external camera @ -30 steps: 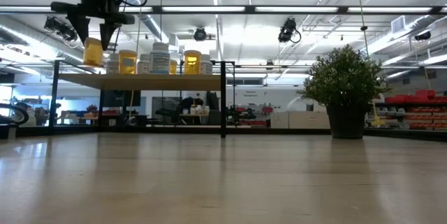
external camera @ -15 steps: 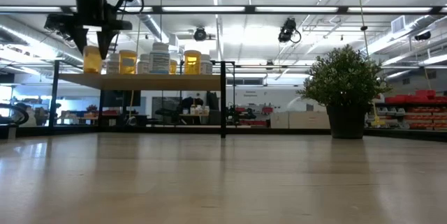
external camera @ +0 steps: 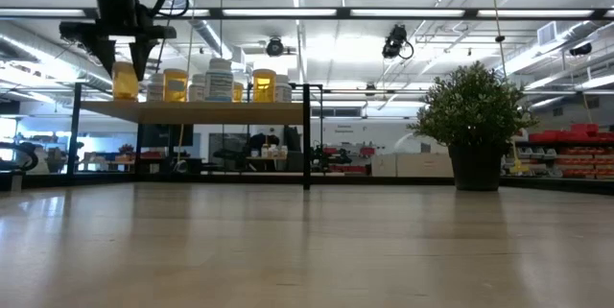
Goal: Pick and place medicine bottles onto shelf by color
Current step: Put the orange pill bottle on the shelf
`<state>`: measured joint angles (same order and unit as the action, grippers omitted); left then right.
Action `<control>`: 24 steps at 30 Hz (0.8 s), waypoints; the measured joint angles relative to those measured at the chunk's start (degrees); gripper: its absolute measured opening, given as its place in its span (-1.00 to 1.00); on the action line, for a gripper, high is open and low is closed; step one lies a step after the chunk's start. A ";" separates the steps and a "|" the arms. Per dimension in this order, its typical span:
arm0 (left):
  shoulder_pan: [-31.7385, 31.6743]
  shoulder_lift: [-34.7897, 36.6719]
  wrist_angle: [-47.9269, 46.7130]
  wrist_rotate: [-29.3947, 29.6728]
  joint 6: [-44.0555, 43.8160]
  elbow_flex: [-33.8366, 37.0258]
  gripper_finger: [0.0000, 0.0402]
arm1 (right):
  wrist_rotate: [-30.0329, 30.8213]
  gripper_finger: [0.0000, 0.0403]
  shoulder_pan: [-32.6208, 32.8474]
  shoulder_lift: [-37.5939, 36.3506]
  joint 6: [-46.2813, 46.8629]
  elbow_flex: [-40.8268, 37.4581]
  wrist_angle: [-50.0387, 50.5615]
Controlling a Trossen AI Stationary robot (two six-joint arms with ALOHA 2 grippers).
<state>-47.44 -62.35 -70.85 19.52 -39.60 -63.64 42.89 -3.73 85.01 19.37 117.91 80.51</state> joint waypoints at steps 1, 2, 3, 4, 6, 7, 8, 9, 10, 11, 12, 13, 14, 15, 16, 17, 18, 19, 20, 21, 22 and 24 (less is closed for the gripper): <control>-0.21 0.00 0.57 -0.09 -0.08 0.00 0.11 | -0.04 0.70 0.01 0.00 0.12 0.00 0.00; -0.39 0.00 0.87 -0.12 -0.19 0.00 0.12 | -0.09 0.70 0.01 0.00 0.28 0.00 0.00; -0.65 0.00 0.83 -0.10 -0.11 0.00 0.13 | -0.10 0.70 0.01 0.00 0.40 0.00 0.00; -1.03 0.00 0.75 -0.04 0.15 0.00 0.13 | -0.10 0.70 0.01 0.00 0.44 0.00 0.00; -1.69 0.00 0.80 -0.02 0.92 0.00 0.13 | -0.10 0.70 0.01 0.00 0.50 0.00 0.00; -1.92 0.00 0.80 -0.02 1.09 0.00 0.12 | -0.10 0.70 0.01 0.00 0.64 0.00 0.00; -2.11 0.00 0.97 -0.01 1.24 0.00 0.12 | -0.10 0.70 0.01 0.00 0.84 0.00 0.00; -2.36 0.00 1.39 0.01 1.29 -0.01 0.11 | -0.10 0.70 0.00 0.00 0.98 0.00 0.01; -2.60 0.00 1.88 0.00 1.28 -0.03 0.11 | -0.10 0.70 0.01 0.00 1.04 0.00 0.00; -2.85 0.00 2.11 0.01 1.27 -0.09 0.11 | -0.10 0.70 0.01 0.00 1.04 0.00 0.00; -3.06 0.02 2.35 0.01 1.27 -0.09 0.12 | -0.10 0.70 0.01 0.00 1.04 0.00 0.01; -3.25 0.02 2.57 0.03 1.29 -0.09 0.13 | -0.10 0.70 0.01 0.00 1.04 0.00 0.00; -3.31 -0.01 2.72 0.04 1.29 -0.09 0.15 | -0.10 0.70 0.01 0.00 1.04 0.00 0.00; -3.30 -0.19 2.70 0.13 1.28 -0.11 0.16 | -0.10 0.70 0.01 0.00 1.04 0.00 0.00; -3.30 -0.48 2.66 0.07 1.27 -0.11 0.18 | -0.10 0.70 0.01 0.00 1.04 0.00 0.00; -3.30 -0.78 2.57 -0.16 1.28 -0.11 0.19 | -0.10 0.70 0.01 -0.02 1.04 0.00 0.00; -3.29 -1.13 2.54 -0.41 1.29 -0.11 0.21 | -0.10 0.70 0.01 -0.02 1.04 0.00 0.00; -3.28 -1.39 2.56 -0.65 1.29 -0.11 0.22 | -0.10 0.70 0.01 -0.02 1.13 0.00 0.00; -3.28 -1.64 2.52 -0.98 1.29 -0.11 0.23 | -0.10 0.70 0.01 -0.02 1.32 0.00 0.00; -3.28 -1.95 2.52 -1.30 1.30 -0.11 0.24 | -0.10 0.70 0.01 -0.02 1.45 0.00 0.00; -3.28 -2.27 2.55 -1.36 1.32 -0.11 0.25 | -0.10 0.70 0.01 -0.02 1.55 0.00 0.00; -3.21 -2.70 2.53 -1.38 1.32 -0.11 0.27 | -0.10 0.70 0.01 -0.02 1.78 0.00 0.02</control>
<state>-50.65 -65.05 -68.32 18.14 -38.28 -63.75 42.78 -3.73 84.99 21.15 117.91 80.53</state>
